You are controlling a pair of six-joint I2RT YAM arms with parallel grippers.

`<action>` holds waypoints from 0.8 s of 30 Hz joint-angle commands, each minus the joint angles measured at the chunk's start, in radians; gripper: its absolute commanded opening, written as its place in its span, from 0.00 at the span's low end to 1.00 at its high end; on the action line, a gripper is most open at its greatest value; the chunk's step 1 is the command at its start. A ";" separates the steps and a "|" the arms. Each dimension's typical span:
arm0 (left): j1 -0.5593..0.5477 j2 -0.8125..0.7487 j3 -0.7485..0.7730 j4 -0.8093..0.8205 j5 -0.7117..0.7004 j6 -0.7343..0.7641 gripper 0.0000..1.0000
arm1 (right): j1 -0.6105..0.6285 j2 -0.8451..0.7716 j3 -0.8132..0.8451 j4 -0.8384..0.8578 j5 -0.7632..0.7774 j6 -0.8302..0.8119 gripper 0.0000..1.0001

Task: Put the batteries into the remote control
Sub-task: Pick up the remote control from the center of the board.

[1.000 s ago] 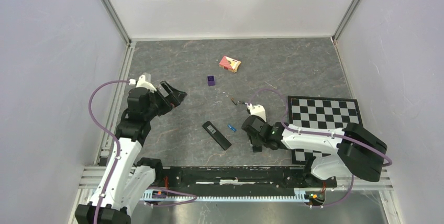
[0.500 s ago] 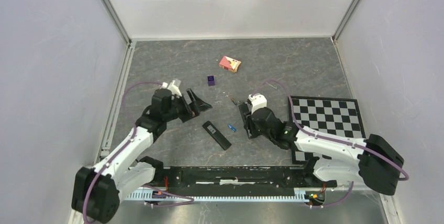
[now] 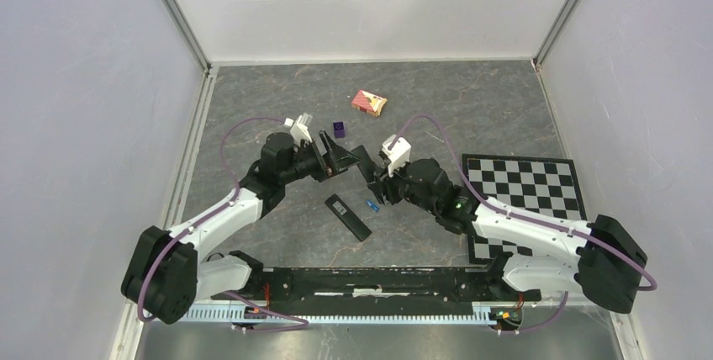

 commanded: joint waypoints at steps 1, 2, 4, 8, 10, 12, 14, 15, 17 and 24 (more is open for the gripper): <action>-0.013 0.013 0.037 0.104 0.062 -0.054 0.85 | -0.004 0.034 0.081 0.080 -0.107 -0.071 0.32; -0.014 0.012 0.036 0.104 0.063 -0.054 0.81 | -0.004 0.042 0.089 0.081 -0.110 -0.078 0.32; -0.015 0.014 0.036 0.104 0.064 -0.062 0.76 | -0.004 0.056 0.101 0.084 -0.129 -0.088 0.32; -0.020 0.027 0.042 0.104 0.085 -0.070 0.58 | -0.004 0.081 0.133 0.081 -0.147 -0.105 0.33; -0.020 0.026 0.041 0.104 0.092 -0.072 0.48 | -0.003 0.091 0.145 0.076 -0.147 -0.110 0.33; -0.020 0.026 0.038 0.105 0.093 -0.071 0.32 | -0.003 0.101 0.154 0.074 -0.147 -0.109 0.34; -0.020 0.026 0.042 0.103 0.090 -0.065 0.15 | -0.007 0.112 0.159 0.068 -0.148 -0.101 0.35; -0.020 0.025 0.046 0.101 0.091 -0.060 0.08 | -0.012 0.116 0.163 0.059 -0.148 -0.089 0.38; -0.020 0.024 0.063 0.074 0.086 -0.038 0.02 | -0.047 0.108 0.166 0.030 -0.205 -0.035 0.53; 0.000 -0.008 0.139 -0.012 0.074 0.040 0.02 | -0.251 -0.121 -0.070 0.262 -0.420 0.323 0.98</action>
